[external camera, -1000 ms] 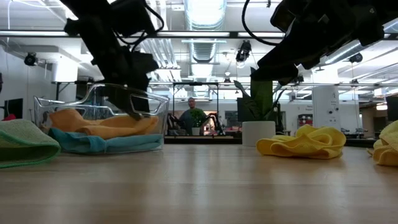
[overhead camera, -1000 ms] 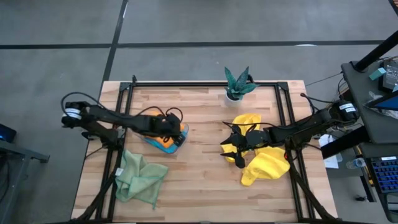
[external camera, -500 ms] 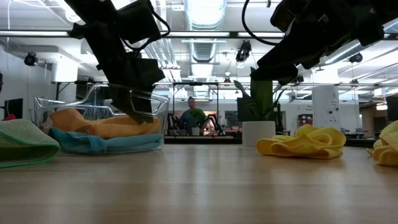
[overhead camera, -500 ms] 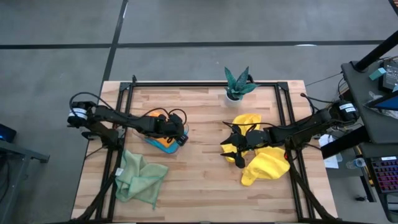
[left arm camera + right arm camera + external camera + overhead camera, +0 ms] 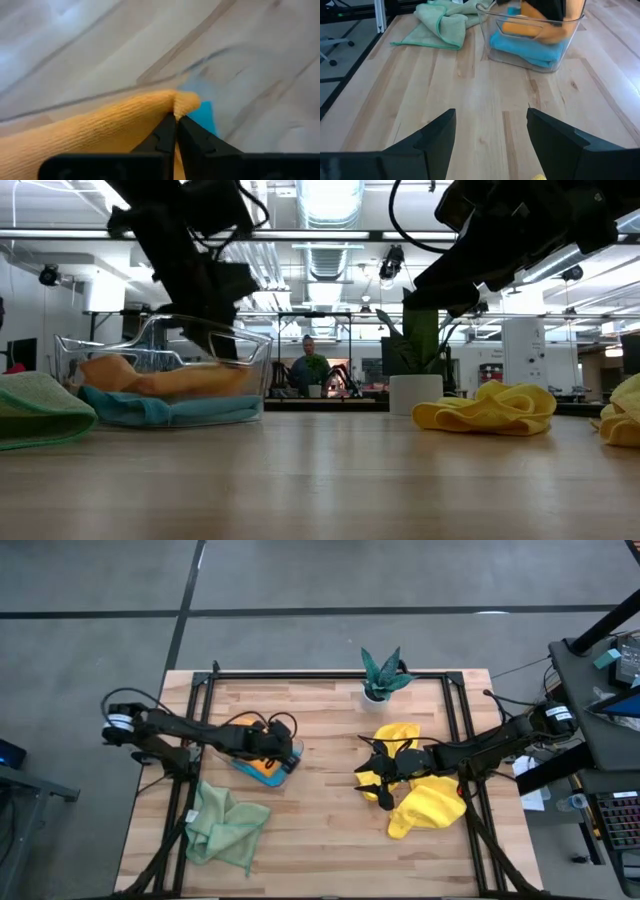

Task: Fold microfiber towels
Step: Put the orange microfiber cloth into the transparent bin

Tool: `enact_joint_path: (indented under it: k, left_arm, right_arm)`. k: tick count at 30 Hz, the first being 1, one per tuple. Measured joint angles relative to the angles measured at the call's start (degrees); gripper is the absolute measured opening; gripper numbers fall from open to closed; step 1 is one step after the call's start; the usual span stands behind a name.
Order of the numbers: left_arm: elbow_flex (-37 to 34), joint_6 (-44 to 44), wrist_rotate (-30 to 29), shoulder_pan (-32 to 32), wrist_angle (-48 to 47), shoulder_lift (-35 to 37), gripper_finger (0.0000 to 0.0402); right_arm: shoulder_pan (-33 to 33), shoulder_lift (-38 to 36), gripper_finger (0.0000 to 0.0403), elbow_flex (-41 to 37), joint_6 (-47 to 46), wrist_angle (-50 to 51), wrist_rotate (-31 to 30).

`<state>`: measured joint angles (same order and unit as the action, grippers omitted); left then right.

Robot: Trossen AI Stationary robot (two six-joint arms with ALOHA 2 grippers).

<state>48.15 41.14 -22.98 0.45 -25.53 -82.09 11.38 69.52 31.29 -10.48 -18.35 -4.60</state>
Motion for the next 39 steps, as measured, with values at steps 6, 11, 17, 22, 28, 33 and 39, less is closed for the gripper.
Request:
enact_joint_path:
  k: [6, 11, 17, 22, 28, 33, 39]
  left_arm:
    - [0.05, -0.19, 3.06, 0.01, -1.4, 5.49, 0.0]
    - [0.05, -0.03, 7.76, -0.32, -1.21, 9.15, 0.0]
    - [0.1, 0.33, 8.02, -1.16, 1.19, 10.74, 0.0]
    - [0.16, 1.52, 7.67, -1.27, 1.11, 9.71, 0.0]
    - [-0.01, 1.95, 8.53, -1.25, 0.17, 7.19, 0.0021]
    - [-0.08, 0.58, 8.44, -1.05, 0.02, 7.91, 0.0079]
    - [-0.08, -1.18, 11.36, -1.07, -2.18, 11.89, 0.0158]
  right_arm:
    - [0.0, 0.0, 0.0233, 0.0, 0.0, 0.03, 0.0]
    - [0.0, 0.0, 0.0233, 0.0, 0.0, 0.0, 0.0]
    - [0.0, 0.0, 0.0233, 0.0, 0.02, 0.02, 0.0]
    - [0.0, 0.0, 0.0233, 0.0, 0.08, 0.0, 0.0]
    - [0.0, 0.0, 0.0233, 0.0, 0.06, -0.04, 0.0]
    - [0.0, 0.0, 0.0233, 0.0, 0.09, -0.03, 0.0]
    - [0.0, 0.0, 0.0233, 0.0, 0.12, 0.0, -0.01]
